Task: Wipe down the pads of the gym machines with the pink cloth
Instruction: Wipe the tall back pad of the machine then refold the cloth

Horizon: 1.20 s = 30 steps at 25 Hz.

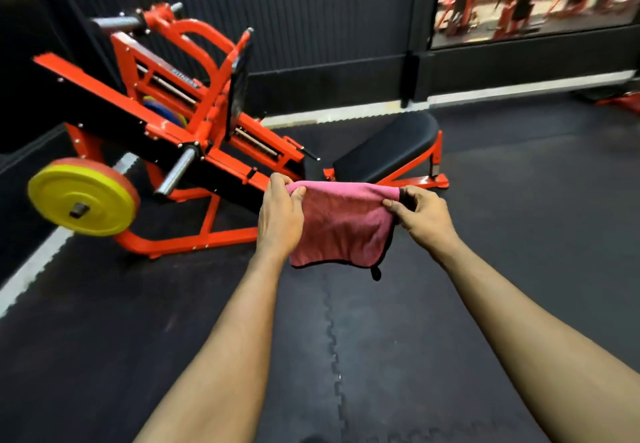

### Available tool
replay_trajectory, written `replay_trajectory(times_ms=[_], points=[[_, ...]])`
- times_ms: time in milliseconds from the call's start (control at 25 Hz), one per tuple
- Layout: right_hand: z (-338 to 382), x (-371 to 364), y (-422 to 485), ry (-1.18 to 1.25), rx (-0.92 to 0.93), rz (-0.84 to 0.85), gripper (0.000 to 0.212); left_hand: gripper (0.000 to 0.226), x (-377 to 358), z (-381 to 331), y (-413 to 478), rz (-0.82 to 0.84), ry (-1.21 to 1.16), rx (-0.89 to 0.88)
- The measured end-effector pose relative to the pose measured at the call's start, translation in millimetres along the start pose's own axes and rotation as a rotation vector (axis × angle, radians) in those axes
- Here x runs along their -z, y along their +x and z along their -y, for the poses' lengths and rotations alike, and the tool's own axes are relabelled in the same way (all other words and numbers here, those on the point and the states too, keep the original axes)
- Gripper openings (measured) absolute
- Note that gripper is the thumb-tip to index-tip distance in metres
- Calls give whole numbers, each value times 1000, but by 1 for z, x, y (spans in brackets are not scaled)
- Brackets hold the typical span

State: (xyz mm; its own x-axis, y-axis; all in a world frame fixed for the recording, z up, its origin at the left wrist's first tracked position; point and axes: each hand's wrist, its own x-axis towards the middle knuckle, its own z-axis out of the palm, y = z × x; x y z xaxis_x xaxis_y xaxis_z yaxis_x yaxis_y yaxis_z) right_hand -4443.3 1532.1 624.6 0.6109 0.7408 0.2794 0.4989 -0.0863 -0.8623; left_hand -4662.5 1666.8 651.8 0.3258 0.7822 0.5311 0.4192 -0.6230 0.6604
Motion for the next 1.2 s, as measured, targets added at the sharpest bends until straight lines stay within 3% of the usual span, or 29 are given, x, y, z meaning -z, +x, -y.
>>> replay_trajectory(times_ms=[80,240,320,440,560,640,840,1200], points=[[-1,21,8,-39,-17,-126,24,14,-24,-18,19,33,-100,-20],[-2,61,30,-82,-84,-366,56,16,-80,-50,67,89,-243,-132],[-2,82,41,-41,-125,-473,52,18,-110,-70,92,152,-325,-199],[-2,111,50,101,-176,-520,22,21,-152,-99,132,270,-451,-265],[-5,139,50,136,-213,-563,30,21,-191,-131,162,380,-558,-354],[-10,157,44,96,-226,-686,32,17,-217,-159,169,458,-623,-429],[-30,218,1,-83,-306,-1078,26,10,-274,-243,133,651,-820,-590],[-63,381,-126,-302,-370,-1482,13,15,-372,-432,-2,936,-1041,-743]])
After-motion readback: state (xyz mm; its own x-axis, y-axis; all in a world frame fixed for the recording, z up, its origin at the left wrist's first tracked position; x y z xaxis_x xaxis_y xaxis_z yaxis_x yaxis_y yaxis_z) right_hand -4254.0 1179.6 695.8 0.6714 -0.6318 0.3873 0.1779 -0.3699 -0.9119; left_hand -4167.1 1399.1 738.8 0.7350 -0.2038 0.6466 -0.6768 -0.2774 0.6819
